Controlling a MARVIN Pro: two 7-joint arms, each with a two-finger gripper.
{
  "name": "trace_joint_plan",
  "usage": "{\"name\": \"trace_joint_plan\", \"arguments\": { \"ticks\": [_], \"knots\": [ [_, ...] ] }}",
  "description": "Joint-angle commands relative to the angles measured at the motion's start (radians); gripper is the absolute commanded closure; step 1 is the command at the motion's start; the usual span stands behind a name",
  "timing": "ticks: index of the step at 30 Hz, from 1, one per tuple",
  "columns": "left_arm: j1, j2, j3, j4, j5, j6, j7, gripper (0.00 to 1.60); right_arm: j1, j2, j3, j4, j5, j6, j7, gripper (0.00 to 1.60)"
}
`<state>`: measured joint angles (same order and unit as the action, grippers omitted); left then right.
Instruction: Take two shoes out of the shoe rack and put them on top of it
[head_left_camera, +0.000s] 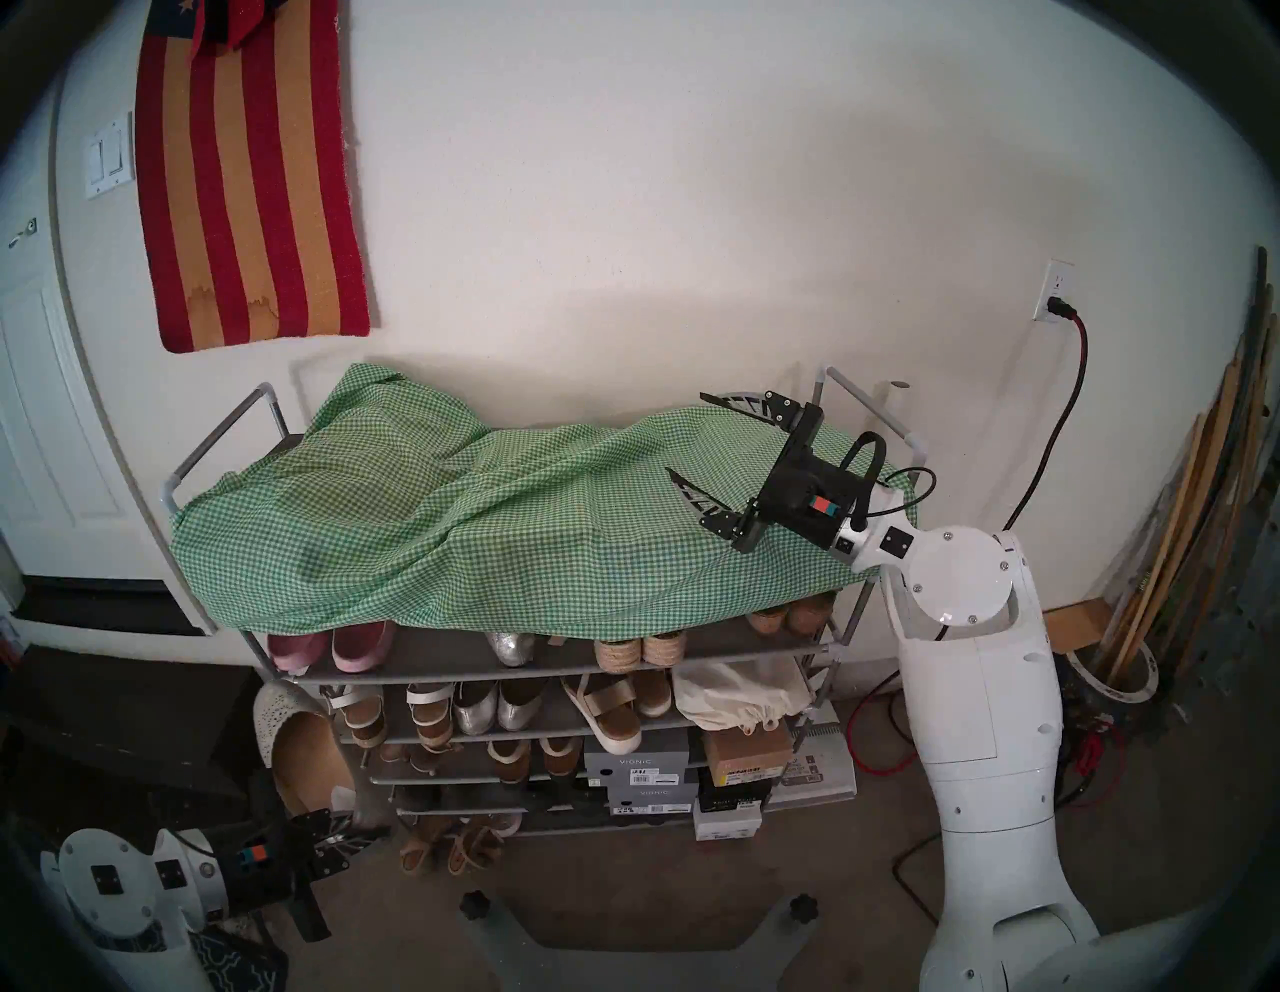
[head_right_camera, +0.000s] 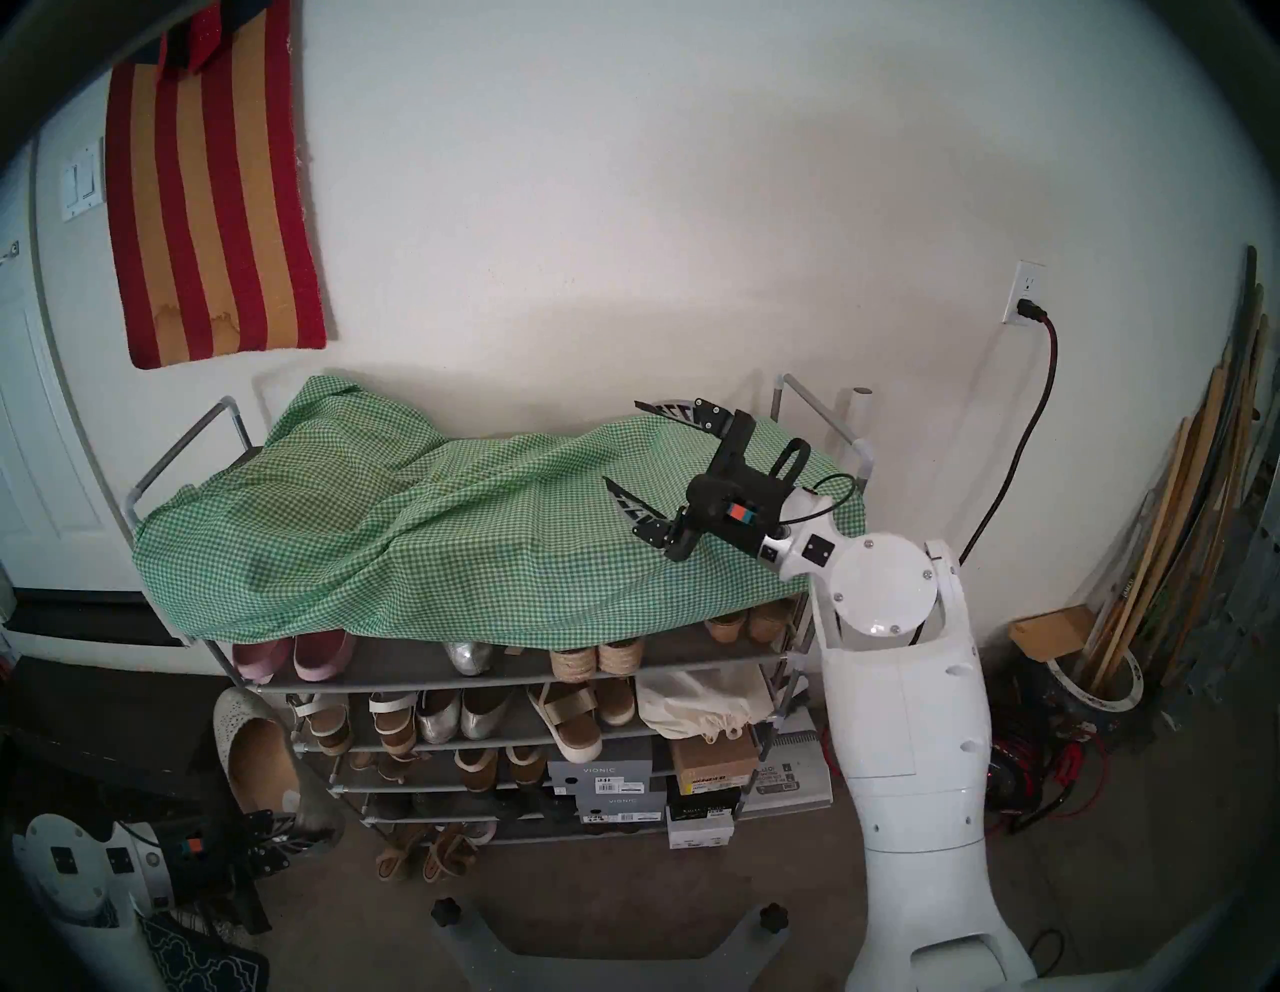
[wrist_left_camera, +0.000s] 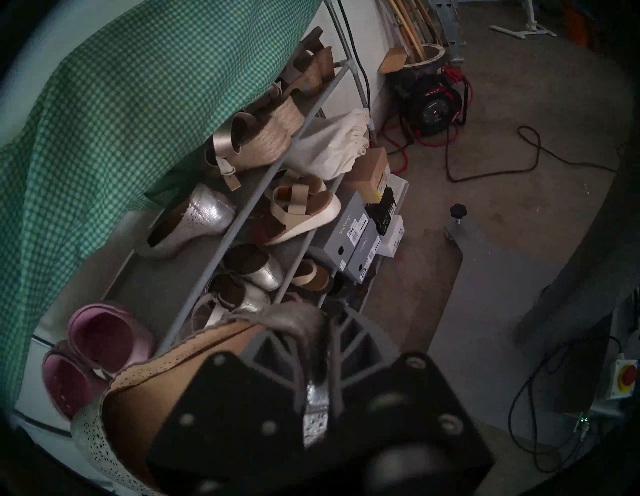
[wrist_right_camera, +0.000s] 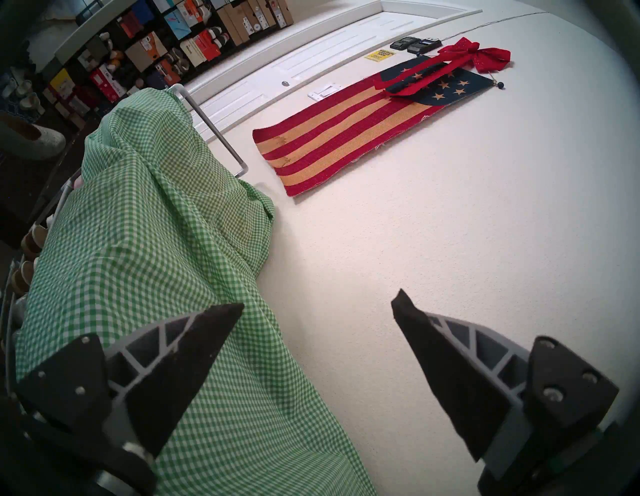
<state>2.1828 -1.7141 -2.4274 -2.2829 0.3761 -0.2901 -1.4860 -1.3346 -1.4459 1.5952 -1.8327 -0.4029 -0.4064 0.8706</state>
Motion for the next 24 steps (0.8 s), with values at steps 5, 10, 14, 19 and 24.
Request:
{"name": "trace_joint_plan", "arguments": {
  "ticks": [5,10,14,19,24],
  "knots": [
    [0.139,0.026,-0.212,-0.161,-0.191,0.006,0.002,1.60,0.000,0.001,0.000,0.000,-0.001,0.000,0.000,0.00],
    [0.129,0.068,-0.304,-0.161,-0.302,0.011,0.002,1.60,0.000,0.001,0.000,0.000,-0.001,0.000,0.001,0.00],
    [0.092,0.110,-0.360,-0.161,-0.408,0.016,0.002,1.60,0.000,0.001,0.000,0.000,-0.001,0.000,0.001,0.00],
    [0.055,0.165,-0.412,-0.161,-0.557,0.040,0.002,1.60,0.000,0.001,0.000,0.000,-0.001,0.000,0.001,0.00],
    [0.022,0.217,-0.444,-0.161,-0.694,0.078,0.002,1.60,0.000,0.001,0.000,0.000,-0.001,0.000,0.001,0.00]
  ]
}}
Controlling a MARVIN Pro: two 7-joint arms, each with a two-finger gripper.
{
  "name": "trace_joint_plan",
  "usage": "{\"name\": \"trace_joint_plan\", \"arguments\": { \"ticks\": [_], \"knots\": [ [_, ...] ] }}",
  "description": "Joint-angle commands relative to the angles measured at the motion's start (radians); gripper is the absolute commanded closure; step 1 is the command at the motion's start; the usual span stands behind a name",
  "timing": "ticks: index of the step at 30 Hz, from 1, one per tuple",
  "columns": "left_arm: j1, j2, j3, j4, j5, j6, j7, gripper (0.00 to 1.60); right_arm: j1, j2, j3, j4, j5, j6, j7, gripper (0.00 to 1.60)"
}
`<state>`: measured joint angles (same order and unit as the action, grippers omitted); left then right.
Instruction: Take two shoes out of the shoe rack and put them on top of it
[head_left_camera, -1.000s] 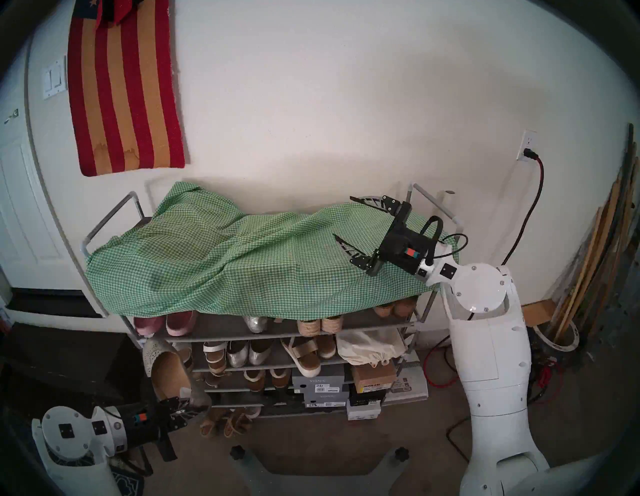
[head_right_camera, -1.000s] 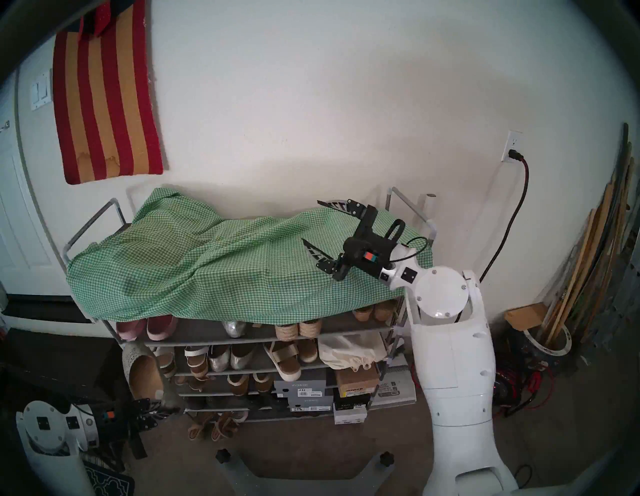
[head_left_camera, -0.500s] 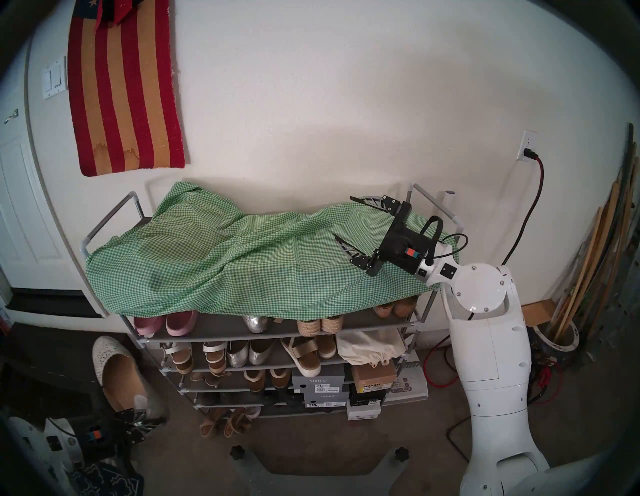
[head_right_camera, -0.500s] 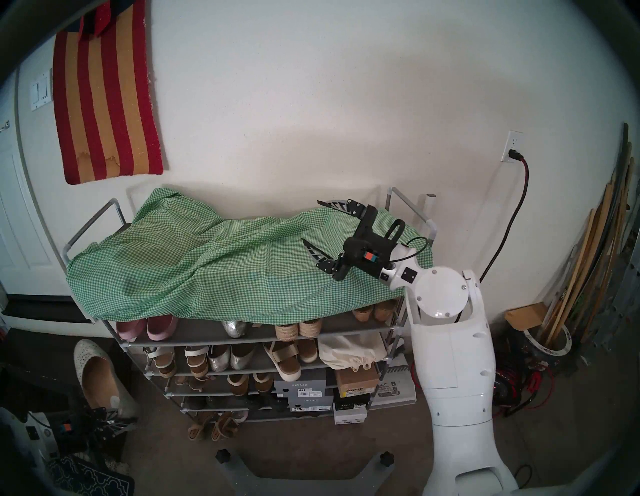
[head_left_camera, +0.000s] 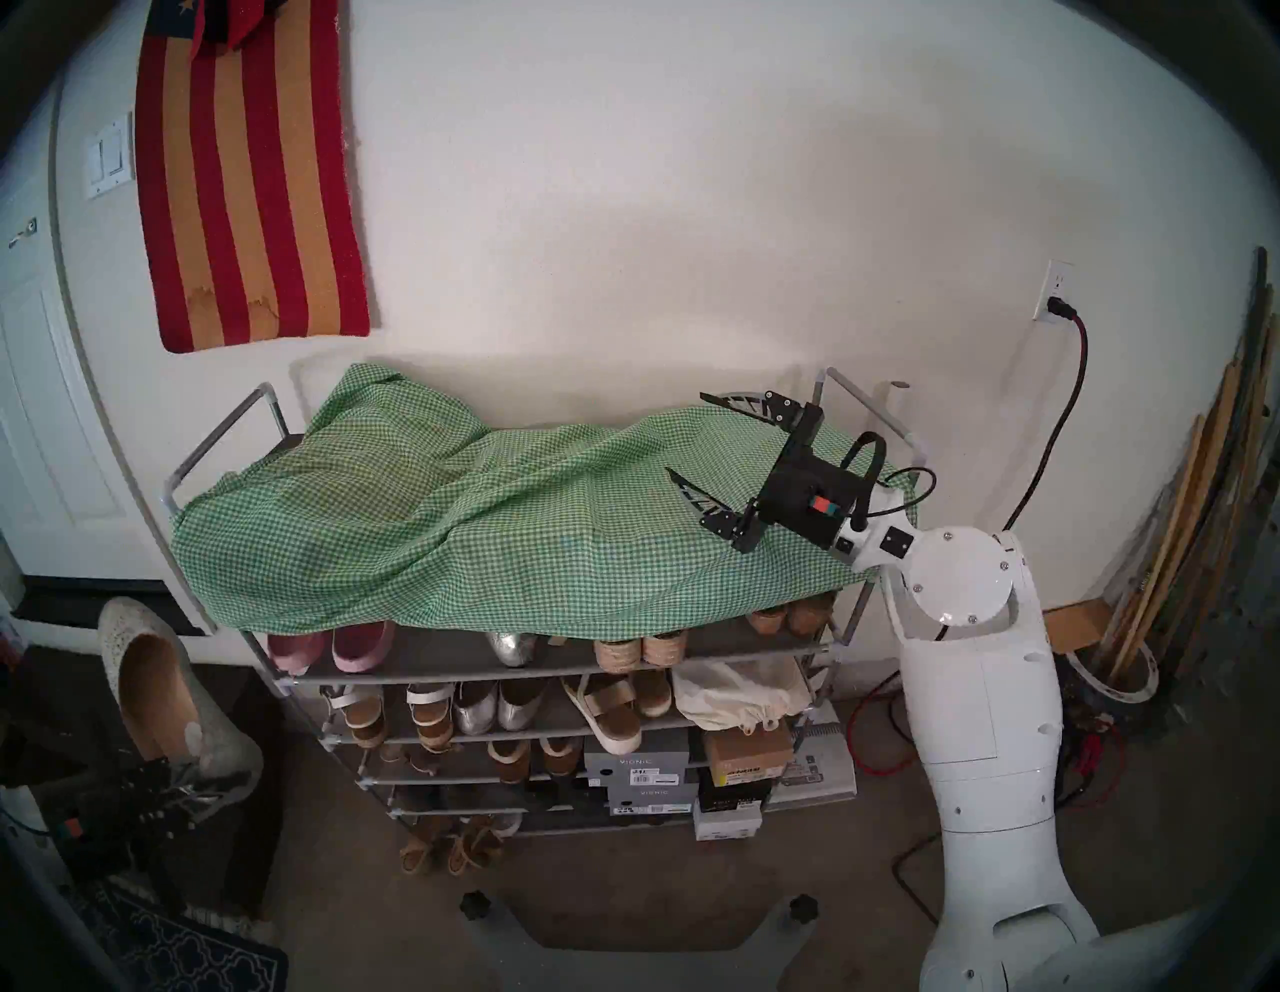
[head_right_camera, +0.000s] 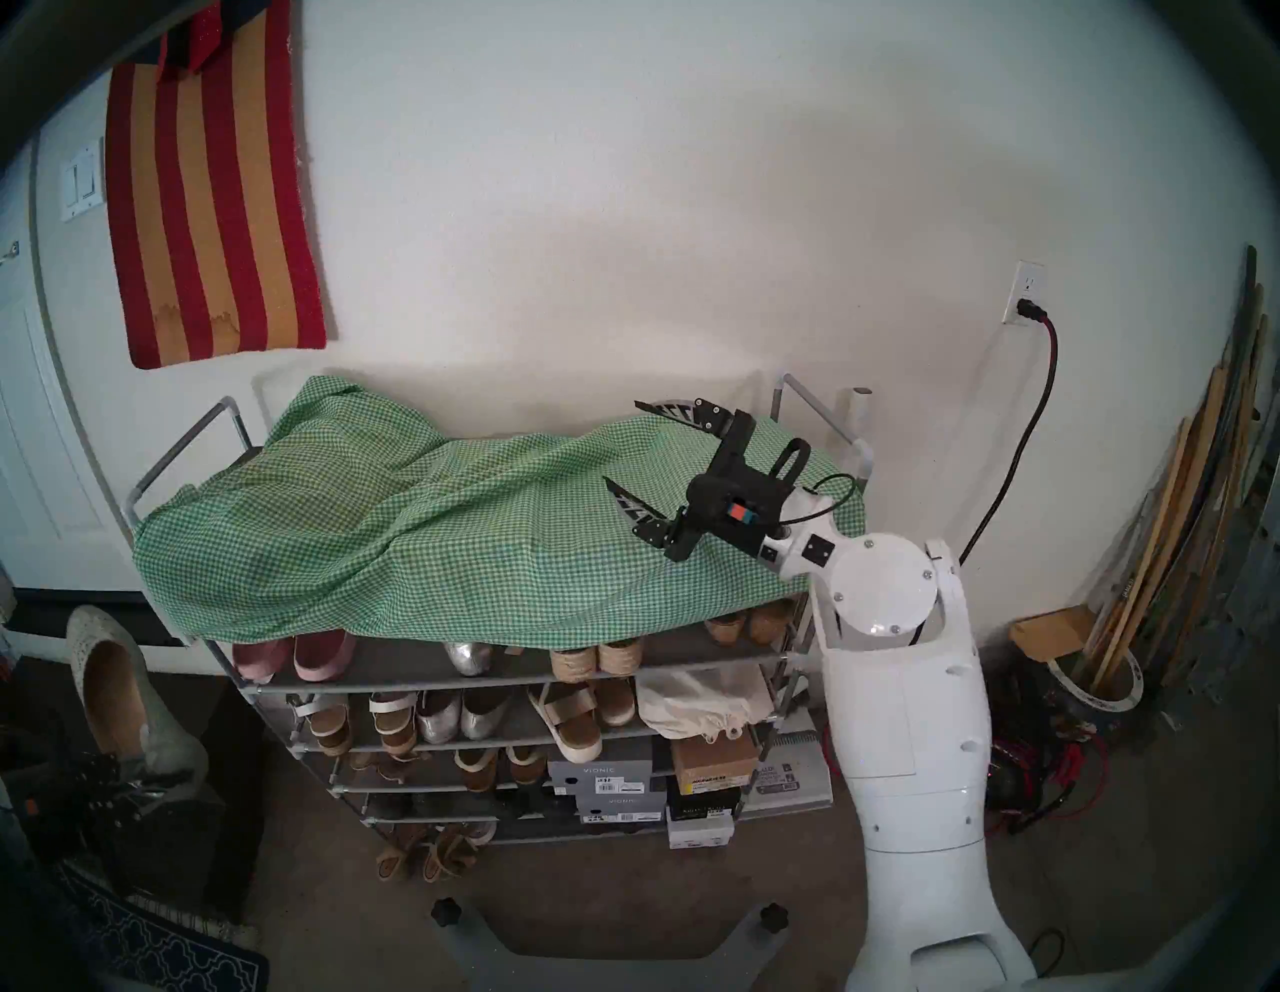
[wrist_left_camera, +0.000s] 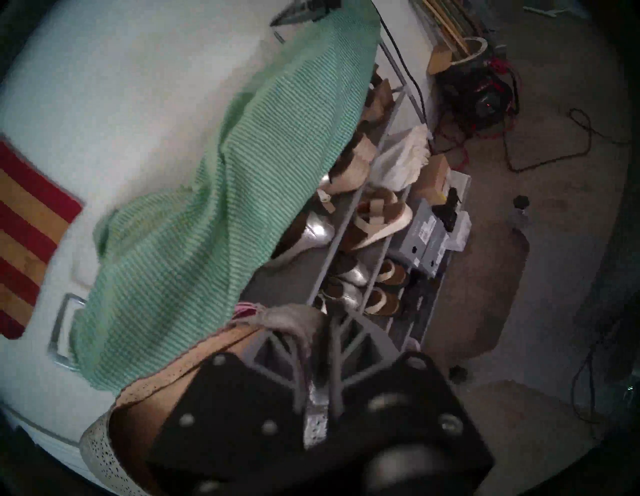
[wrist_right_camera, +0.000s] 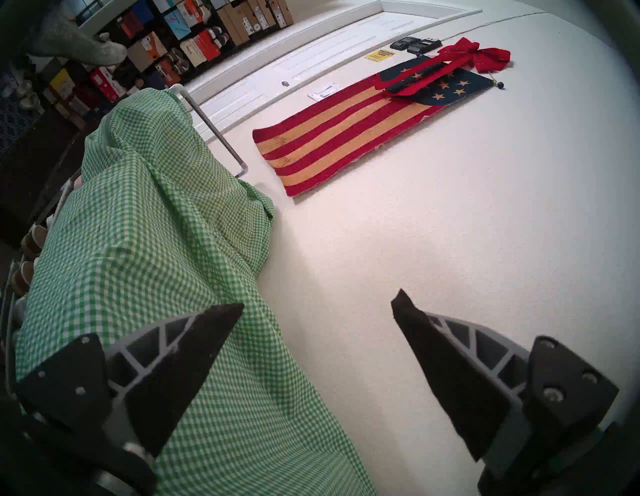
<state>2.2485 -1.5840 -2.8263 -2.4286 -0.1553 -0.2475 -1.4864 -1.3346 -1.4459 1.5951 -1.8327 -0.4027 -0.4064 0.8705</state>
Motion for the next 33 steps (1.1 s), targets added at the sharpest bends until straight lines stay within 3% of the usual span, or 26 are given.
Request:
{"name": "trace_joint_plan", "arguments": {
  "ticks": [1,5,6,7,11,12,16,17,18,33],
  "knots": [
    [-0.054,0.098,-0.045,-0.015,-0.182,0.045,0.003,1.60,0.000,0.001,0.000,0.000,-0.002,0.000,0.001,0.00],
    [-0.101,0.157,-0.028,-0.015,-0.257,0.086,0.015,1.60,0.000,0.001,0.000,0.000,-0.002,0.000,0.001,0.00],
    [-0.118,0.137,-0.018,-0.015,-0.269,0.088,0.016,1.60,0.000,0.001,0.000,0.000,-0.002,0.000,0.001,0.00],
    [-0.120,0.189,-0.005,-0.015,-0.275,0.104,0.019,1.60,0.000,0.001,0.000,0.000,-0.002,0.000,0.001,0.00],
    [-0.164,0.228,0.060,-0.015,-0.287,0.123,0.030,1.60,0.000,0.001,0.000,0.000,-0.002,0.000,0.001,0.00],
    [-0.182,0.218,0.085,-0.015,-0.283,0.120,0.032,1.60,0.000,0.001,0.000,0.000,-0.002,0.000,0.001,0.00],
    [-0.217,0.275,0.185,-0.015,-0.264,0.140,0.051,1.60,0.000,0.001,0.000,0.000,-0.001,0.000,0.001,0.00],
    [-0.225,0.268,0.183,-0.015,-0.261,0.141,0.044,1.60,0.000,0.001,0.000,0.000,-0.001,0.000,0.001,0.00],
    [-0.229,0.301,0.227,-0.015,-0.251,0.148,0.055,1.60,0.000,0.001,0.000,0.000,-0.001,0.000,0.001,0.00],
    [-0.312,0.361,0.475,-0.015,-0.112,0.205,0.126,1.60,0.000,0.001,0.000,0.000,0.000,0.000,0.000,0.00]
  ]
}}
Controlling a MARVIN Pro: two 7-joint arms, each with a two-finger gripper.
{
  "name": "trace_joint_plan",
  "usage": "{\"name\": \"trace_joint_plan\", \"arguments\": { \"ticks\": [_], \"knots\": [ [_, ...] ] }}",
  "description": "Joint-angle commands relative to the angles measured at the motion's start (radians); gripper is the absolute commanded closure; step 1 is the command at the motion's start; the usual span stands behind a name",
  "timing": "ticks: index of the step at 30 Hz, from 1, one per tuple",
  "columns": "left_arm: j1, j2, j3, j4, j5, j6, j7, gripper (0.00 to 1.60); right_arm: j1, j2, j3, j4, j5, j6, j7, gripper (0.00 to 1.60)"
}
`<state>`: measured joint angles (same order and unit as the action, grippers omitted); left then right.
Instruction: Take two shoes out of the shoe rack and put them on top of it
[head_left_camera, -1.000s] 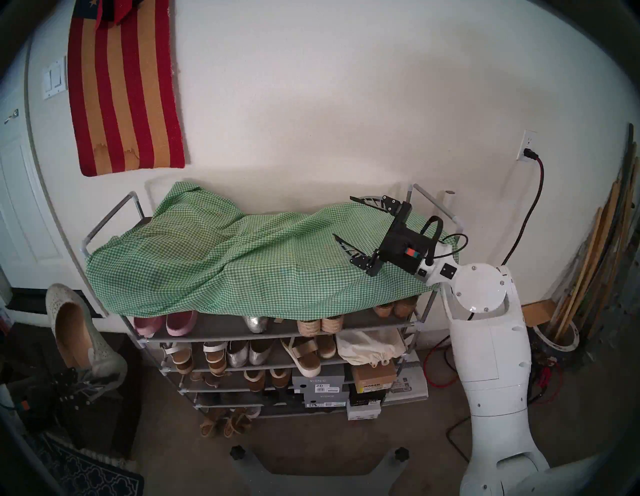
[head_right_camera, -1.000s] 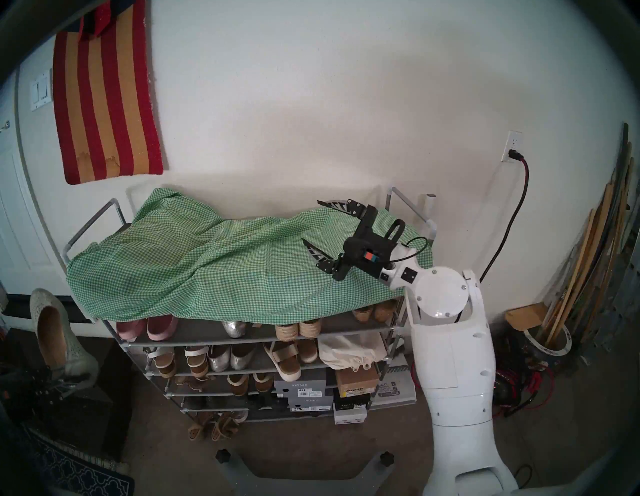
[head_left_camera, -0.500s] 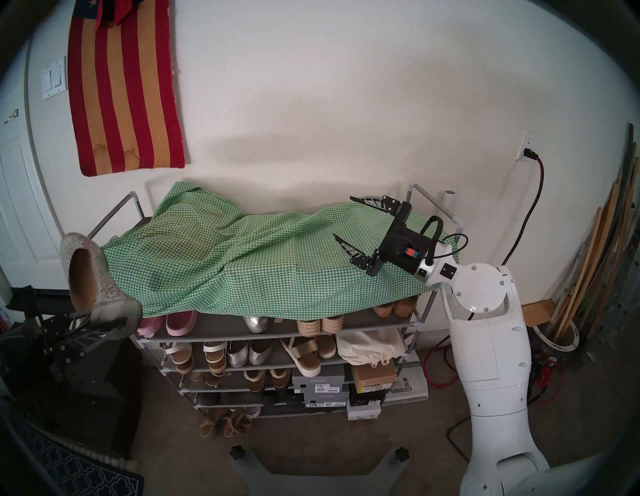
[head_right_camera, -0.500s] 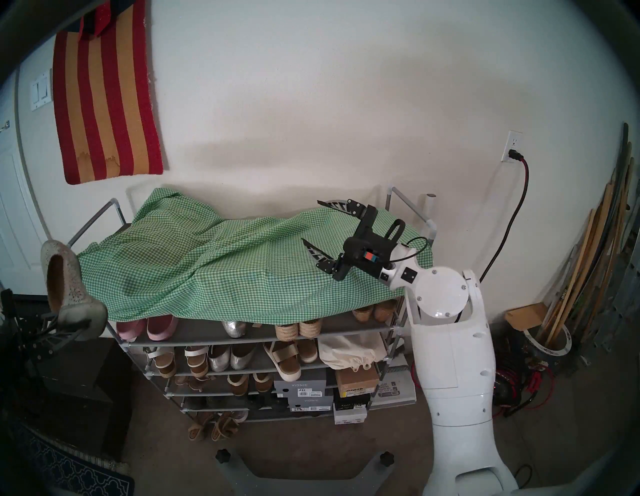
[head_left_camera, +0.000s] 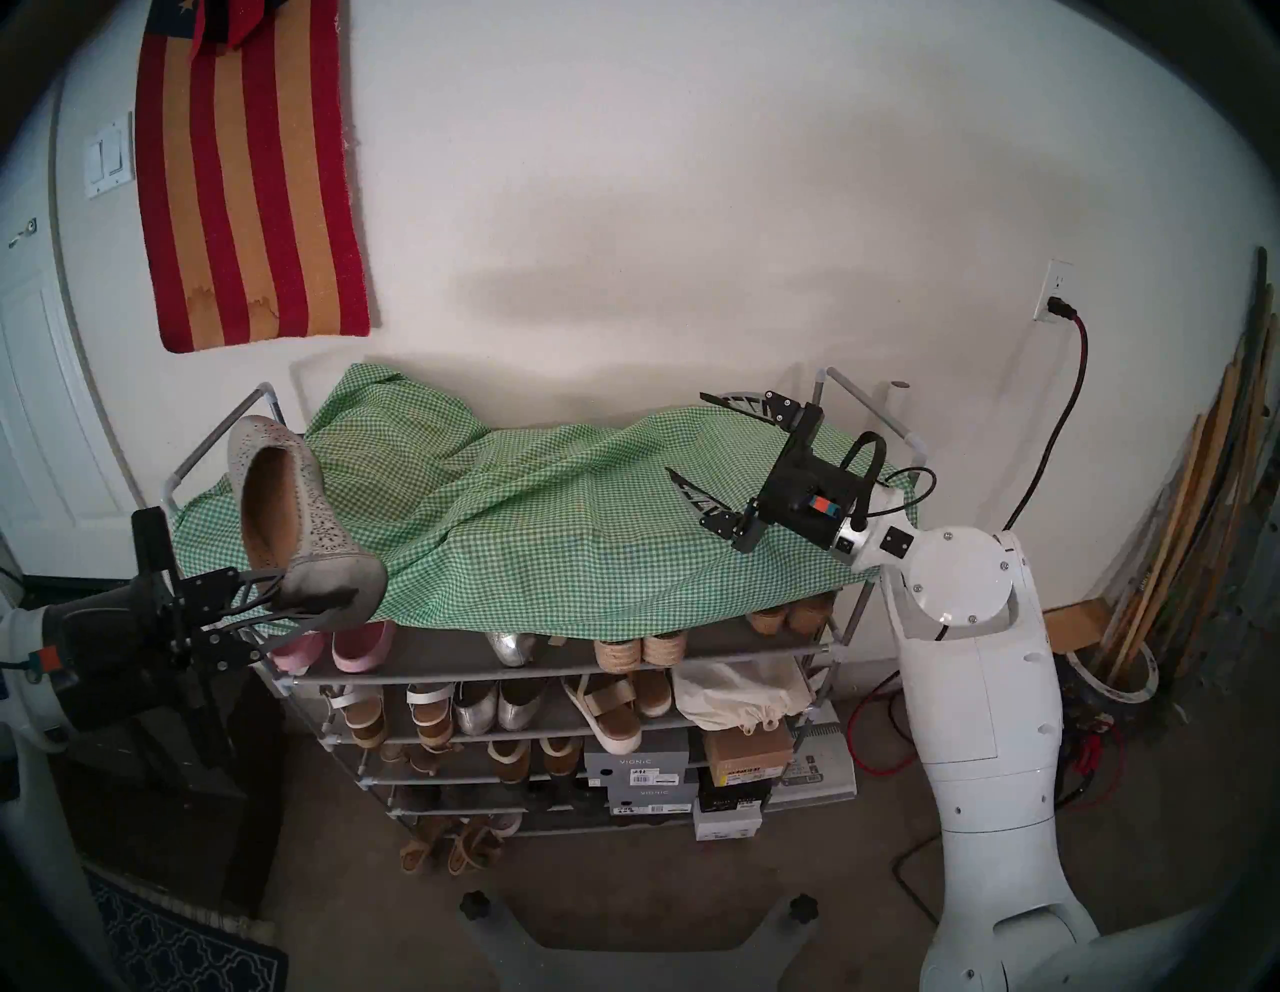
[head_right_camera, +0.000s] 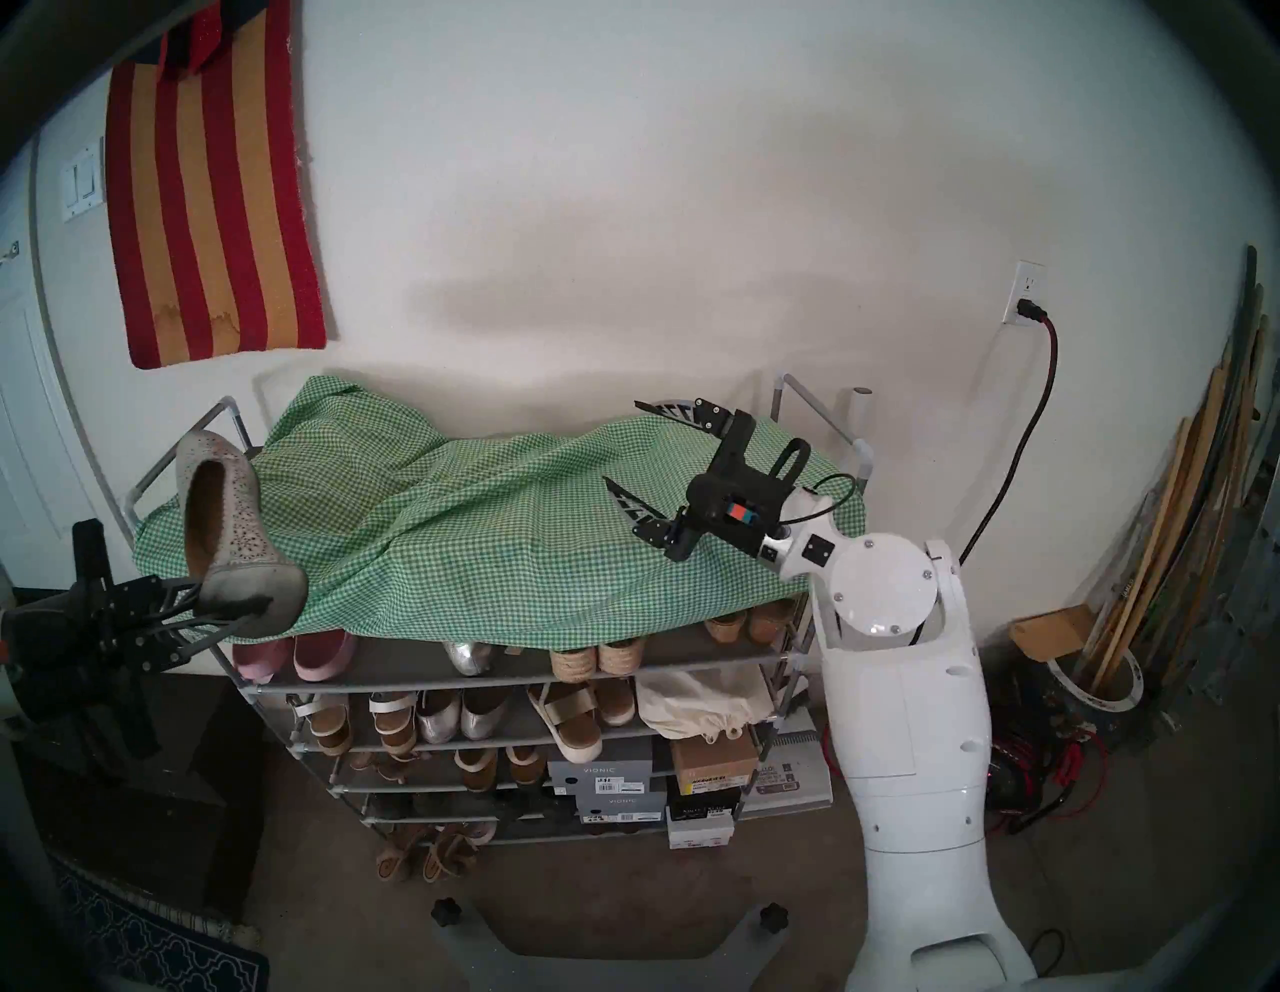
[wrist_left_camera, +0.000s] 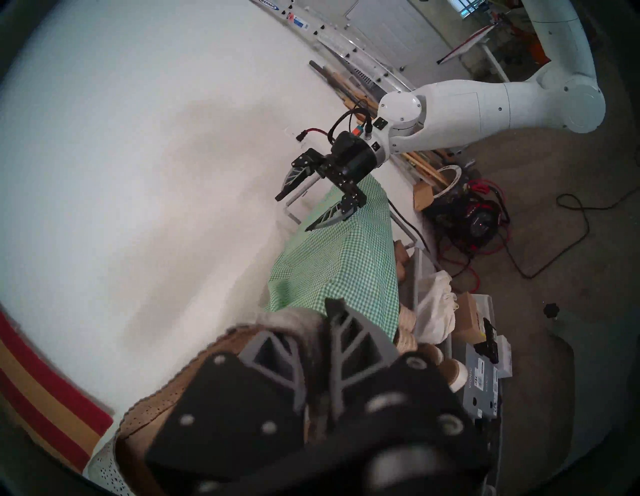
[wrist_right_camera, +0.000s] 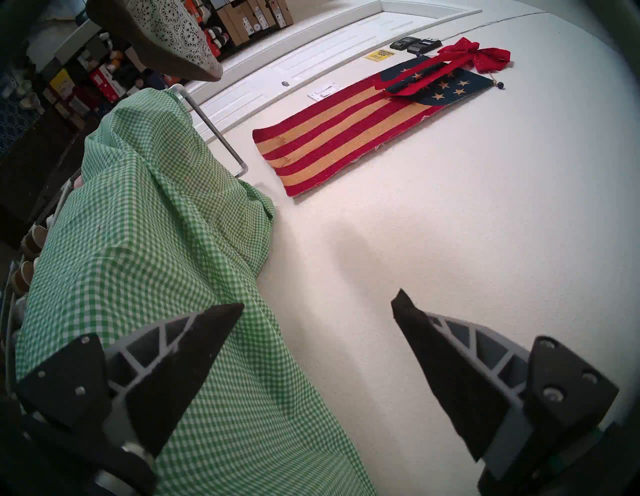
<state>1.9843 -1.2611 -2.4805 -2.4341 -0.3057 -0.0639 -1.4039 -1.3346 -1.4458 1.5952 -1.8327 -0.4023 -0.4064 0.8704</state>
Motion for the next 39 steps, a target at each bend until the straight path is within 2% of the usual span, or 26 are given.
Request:
{"name": "trace_joint_plan", "arguments": {
  "ticks": [1,4,5,12,13,16,18,20,21,26,28,34,35,36,39],
  "knots": [
    [-0.054,0.040,0.141,-0.009,0.047,0.026,0.050,1.60,0.000,0.001,0.000,0.000,-0.001,0.000,0.000,0.00],
    [-0.072,0.041,0.195,-0.009,0.075,0.039,0.072,1.60,0.000,0.001,0.000,0.000,-0.001,0.000,0.000,0.00],
    [-0.082,0.038,0.237,-0.009,0.100,0.050,0.092,1.60,0.000,0.001,0.000,0.000,-0.001,0.000,0.000,0.00],
    [-0.121,0.020,0.355,-0.009,0.170,0.089,0.162,1.60,0.000,0.001,0.000,0.000,0.000,0.000,0.000,0.00],
    [-0.131,0.016,0.387,-0.009,0.183,0.094,0.178,1.60,0.000,0.001,0.000,0.000,0.000,0.000,0.000,0.00],
    [-0.148,0.008,0.416,-0.003,0.209,0.108,0.206,1.60,0.000,0.001,0.000,0.000,0.000,0.000,0.000,0.00],
    [-0.169,-0.002,0.467,0.012,0.230,0.120,0.234,1.60,0.000,0.001,0.000,0.000,0.000,0.000,0.000,0.00],
    [-0.184,-0.009,0.488,0.018,0.249,0.131,0.254,1.60,0.000,0.001,0.000,0.000,0.000,0.000,0.000,0.00],
    [-0.197,-0.013,0.521,0.027,0.265,0.138,0.271,1.60,0.000,0.001,0.000,0.000,0.000,0.000,0.000,0.00],
    [-0.251,-0.036,0.610,0.064,0.324,0.165,0.331,1.60,0.000,0.001,0.000,0.000,0.000,0.000,0.000,0.00],
    [-0.269,-0.047,0.625,0.077,0.345,0.174,0.348,1.60,0.000,0.001,0.000,0.000,0.000,0.000,0.000,0.00],
    [-0.353,-0.087,0.748,0.137,0.438,0.211,0.425,1.60,0.000,0.001,0.000,0.000,-0.001,0.000,0.000,0.00],
    [-0.344,-0.097,0.736,0.135,0.446,0.211,0.430,1.60,0.000,0.001,0.000,0.000,-0.001,0.000,0.000,0.00],
    [-0.373,-0.102,0.776,0.153,0.467,0.221,0.447,1.60,0.000,0.001,0.000,0.000,-0.001,0.000,0.000,0.00],
    [-0.407,-0.130,0.833,0.187,0.530,0.250,0.492,1.60,0.000,0.001,-0.001,0.000,-0.001,0.000,0.001,0.00]
  ]
}}
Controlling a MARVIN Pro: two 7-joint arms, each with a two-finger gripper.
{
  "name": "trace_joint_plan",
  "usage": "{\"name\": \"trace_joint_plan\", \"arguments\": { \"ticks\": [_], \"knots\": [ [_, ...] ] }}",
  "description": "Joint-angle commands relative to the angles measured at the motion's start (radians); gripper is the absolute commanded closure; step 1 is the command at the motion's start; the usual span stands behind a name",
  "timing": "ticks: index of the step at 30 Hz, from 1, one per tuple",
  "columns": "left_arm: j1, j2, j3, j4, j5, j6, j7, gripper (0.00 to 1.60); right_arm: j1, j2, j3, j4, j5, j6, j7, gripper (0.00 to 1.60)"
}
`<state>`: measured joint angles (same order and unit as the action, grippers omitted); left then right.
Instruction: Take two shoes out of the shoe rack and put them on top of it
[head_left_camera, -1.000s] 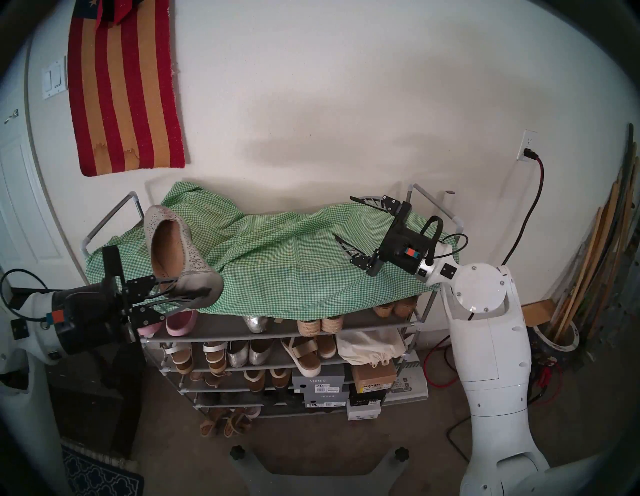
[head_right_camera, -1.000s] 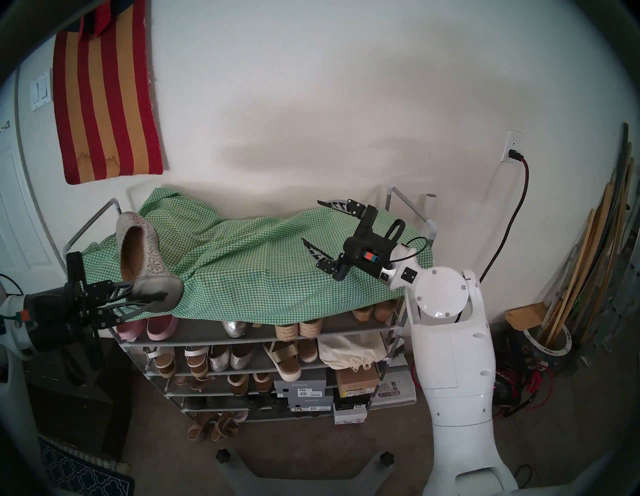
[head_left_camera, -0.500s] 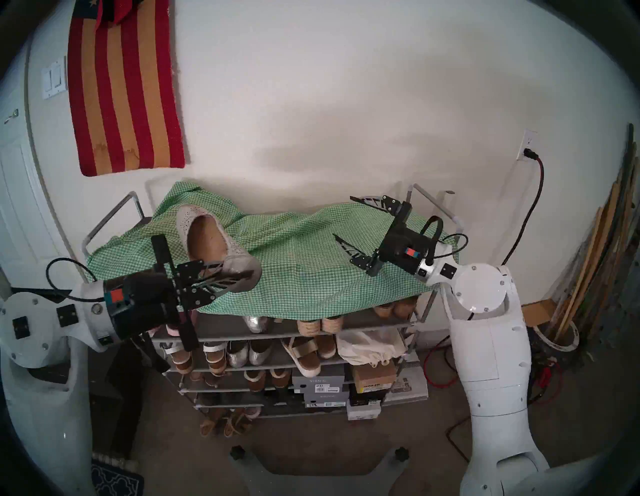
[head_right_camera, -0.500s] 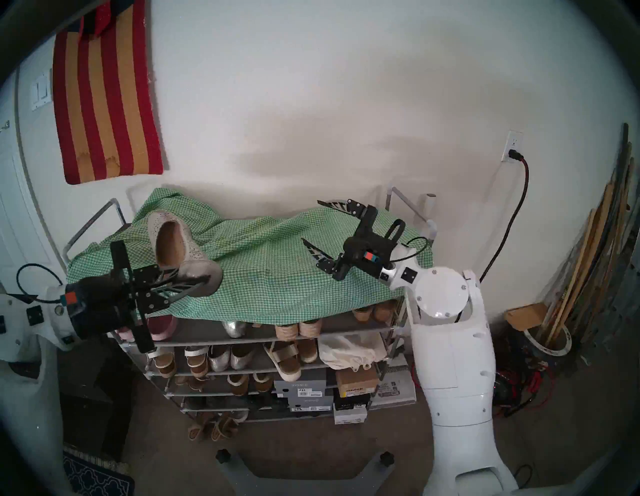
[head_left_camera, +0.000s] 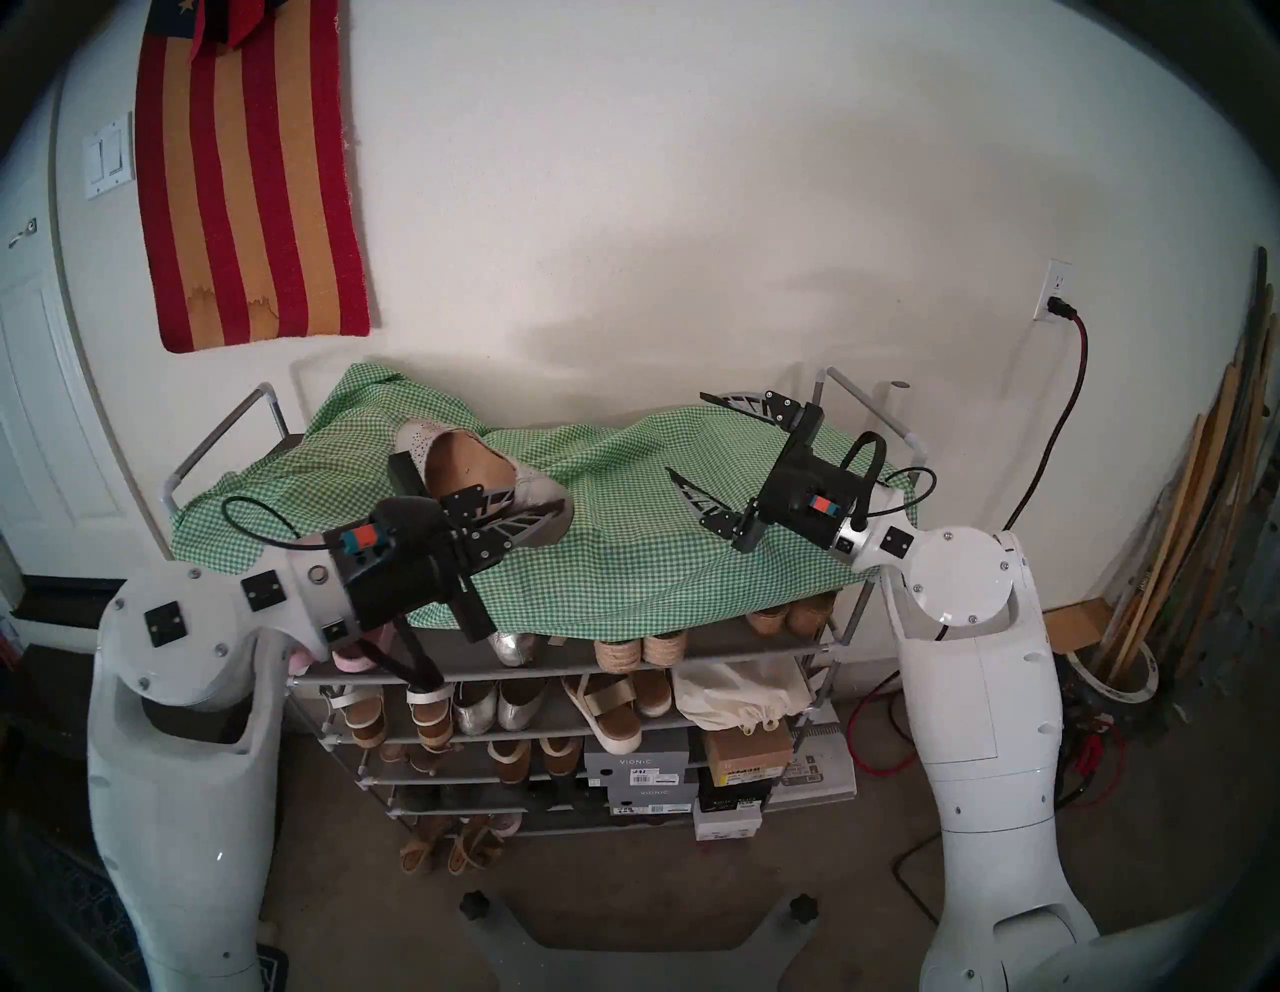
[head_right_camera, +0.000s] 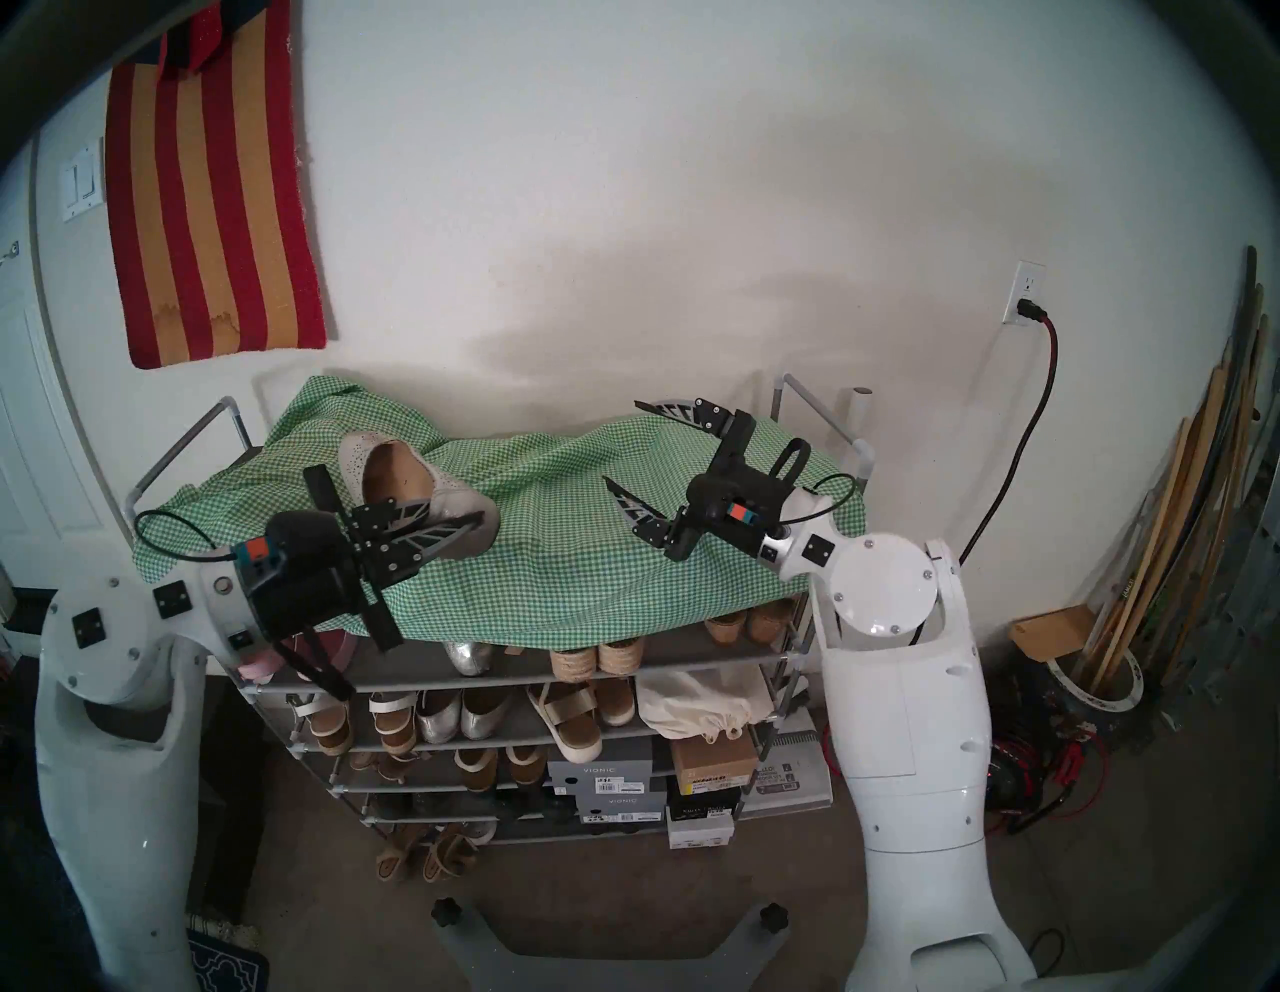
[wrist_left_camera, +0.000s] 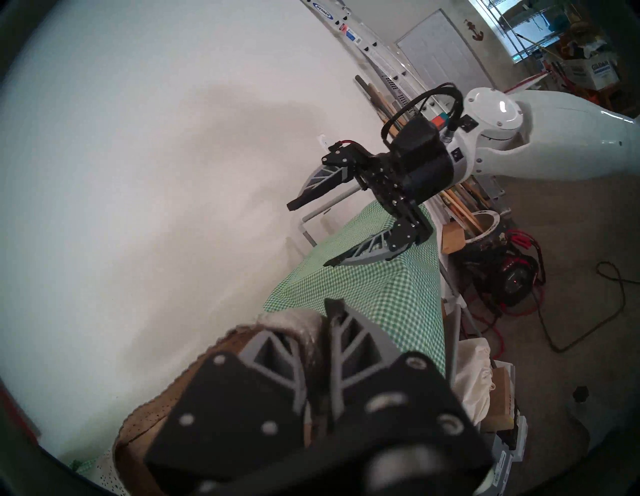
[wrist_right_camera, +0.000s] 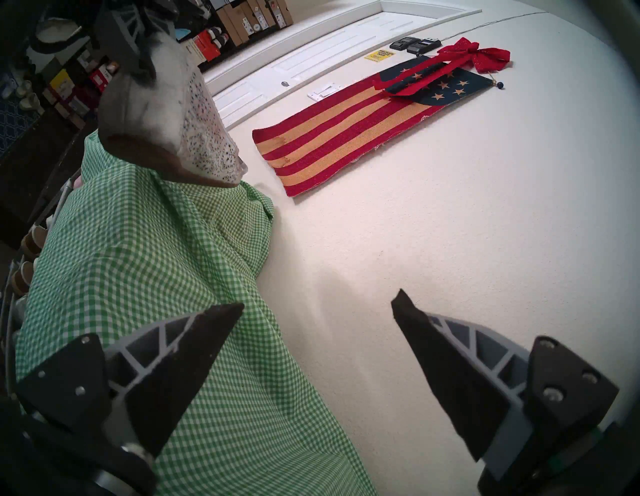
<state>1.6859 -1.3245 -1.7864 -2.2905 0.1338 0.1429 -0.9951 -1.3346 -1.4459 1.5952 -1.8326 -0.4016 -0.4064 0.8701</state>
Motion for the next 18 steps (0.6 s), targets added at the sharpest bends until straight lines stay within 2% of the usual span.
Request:
{"name": "trace_joint_plan", "arguments": {
  "ticks": [1,2,3,4,6,7,9,12,14,15,16,17,18],
  "knots": [
    [-0.107,-0.075,0.139,0.047,0.109,0.047,0.094,1.60,0.000,0.001,-0.001,0.000,-0.002,0.000,0.001,0.00],
    [-0.129,-0.078,0.170,0.063,0.138,0.061,0.119,1.60,0.000,0.001,-0.001,0.000,-0.002,0.000,0.001,0.00],
    [-0.129,-0.078,0.170,0.063,0.138,0.061,0.119,1.60,0.000,0.001,-0.001,0.000,-0.002,0.000,0.001,0.00],
    [-0.149,-0.078,0.196,0.075,0.186,0.073,0.159,1.60,0.000,0.001,-0.001,0.000,-0.002,0.000,0.001,0.00],
    [-0.187,-0.079,0.216,0.097,0.223,0.087,0.194,1.60,0.000,0.001,-0.001,0.000,-0.002,0.000,0.001,0.00],
    [-0.168,-0.090,0.208,0.085,0.238,0.083,0.195,1.60,0.000,0.001,-0.001,0.000,-0.002,0.000,0.001,0.00],
    [-0.209,-0.088,0.235,0.115,0.273,0.097,0.238,1.60,0.000,0.001,-0.001,0.000,-0.002,0.000,0.001,0.00],
    [-0.219,-0.091,0.246,0.130,0.309,0.101,0.266,1.60,0.000,0.001,-0.001,0.000,-0.002,0.000,0.001,0.00],
    [-0.271,-0.098,0.265,0.175,0.360,0.130,0.293,1.60,0.000,0.001,-0.001,0.000,-0.002,0.000,0.001,0.00],
    [-0.244,-0.109,0.265,0.163,0.377,0.126,0.313,1.60,0.000,0.001,-0.001,0.000,-0.002,0.000,0.001,0.00],
    [-0.291,-0.105,0.278,0.191,0.387,0.144,0.307,1.60,0.000,0.001,-0.001,0.000,-0.002,0.000,0.001,0.00],
    [-0.277,-0.112,0.279,0.185,0.400,0.144,0.320,1.60,0.000,0.001,-0.001,0.000,-0.003,0.000,0.001,0.00],
    [-0.299,-0.114,0.286,0.198,0.413,0.156,0.318,1.60,0.000,0.002,-0.001,0.000,-0.003,0.000,0.001,0.00]
  ]
}}
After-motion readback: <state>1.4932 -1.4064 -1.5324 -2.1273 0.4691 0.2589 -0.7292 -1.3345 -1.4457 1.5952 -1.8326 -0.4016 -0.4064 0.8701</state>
